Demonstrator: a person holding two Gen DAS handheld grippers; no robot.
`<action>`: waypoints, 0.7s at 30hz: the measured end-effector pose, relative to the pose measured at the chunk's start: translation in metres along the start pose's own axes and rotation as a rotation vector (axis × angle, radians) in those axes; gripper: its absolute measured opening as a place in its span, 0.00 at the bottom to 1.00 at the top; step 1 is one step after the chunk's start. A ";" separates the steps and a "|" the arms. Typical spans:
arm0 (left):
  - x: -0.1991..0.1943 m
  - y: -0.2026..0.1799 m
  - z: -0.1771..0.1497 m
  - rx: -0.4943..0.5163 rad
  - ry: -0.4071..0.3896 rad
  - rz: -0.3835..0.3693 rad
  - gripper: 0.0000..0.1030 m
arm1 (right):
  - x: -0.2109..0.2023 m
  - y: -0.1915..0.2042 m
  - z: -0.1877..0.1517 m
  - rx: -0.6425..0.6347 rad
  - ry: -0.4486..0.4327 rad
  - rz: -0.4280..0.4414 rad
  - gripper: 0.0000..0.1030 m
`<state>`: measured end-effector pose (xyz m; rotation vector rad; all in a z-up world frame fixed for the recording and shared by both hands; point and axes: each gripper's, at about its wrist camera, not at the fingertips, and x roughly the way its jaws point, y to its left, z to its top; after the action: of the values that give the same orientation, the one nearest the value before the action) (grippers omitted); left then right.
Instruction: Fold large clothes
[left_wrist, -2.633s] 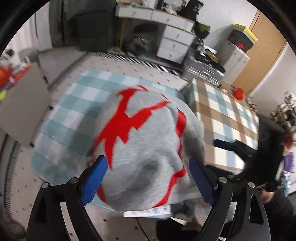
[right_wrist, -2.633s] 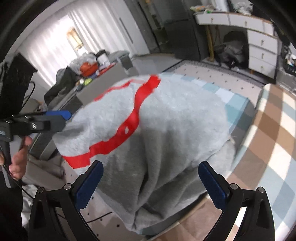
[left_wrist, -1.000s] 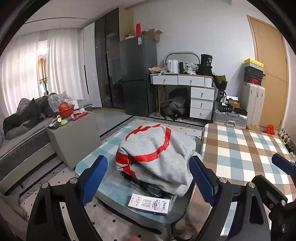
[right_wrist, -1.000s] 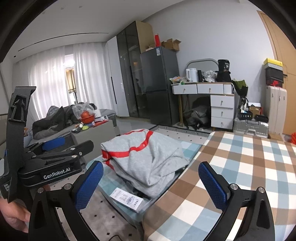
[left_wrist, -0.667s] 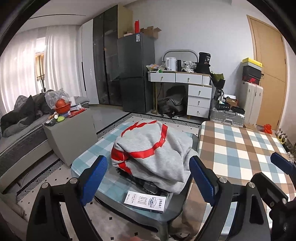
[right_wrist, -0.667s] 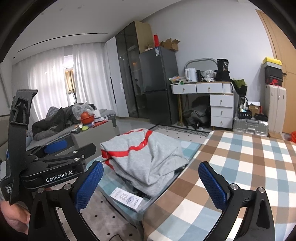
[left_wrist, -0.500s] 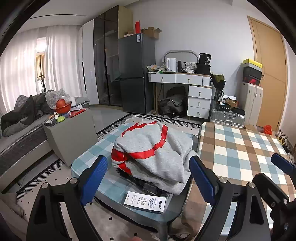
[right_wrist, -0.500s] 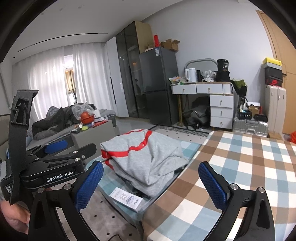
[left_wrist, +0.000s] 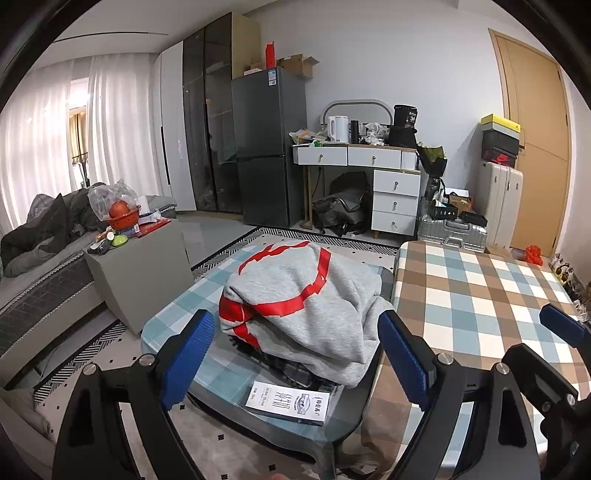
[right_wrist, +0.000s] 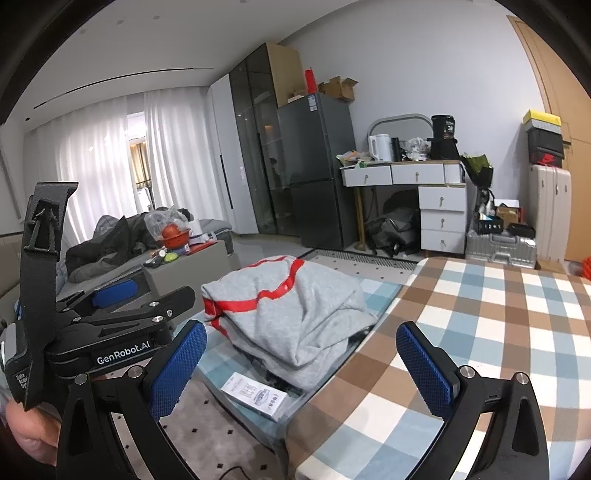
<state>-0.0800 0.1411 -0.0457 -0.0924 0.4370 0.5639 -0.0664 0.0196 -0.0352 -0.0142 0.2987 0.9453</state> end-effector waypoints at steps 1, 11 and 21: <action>0.000 0.001 0.000 -0.003 0.000 0.001 0.85 | -0.001 0.000 0.000 0.001 -0.001 -0.001 1.00; 0.002 0.004 -0.002 -0.017 0.011 0.006 0.85 | -0.004 0.000 0.000 -0.001 -0.010 0.000 1.00; 0.002 0.007 0.000 -0.032 0.007 0.021 0.85 | -0.007 0.006 0.000 -0.018 -0.017 0.000 1.00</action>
<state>-0.0828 0.1482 -0.0462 -0.1205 0.4367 0.5916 -0.0747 0.0171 -0.0322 -0.0222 0.2745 0.9480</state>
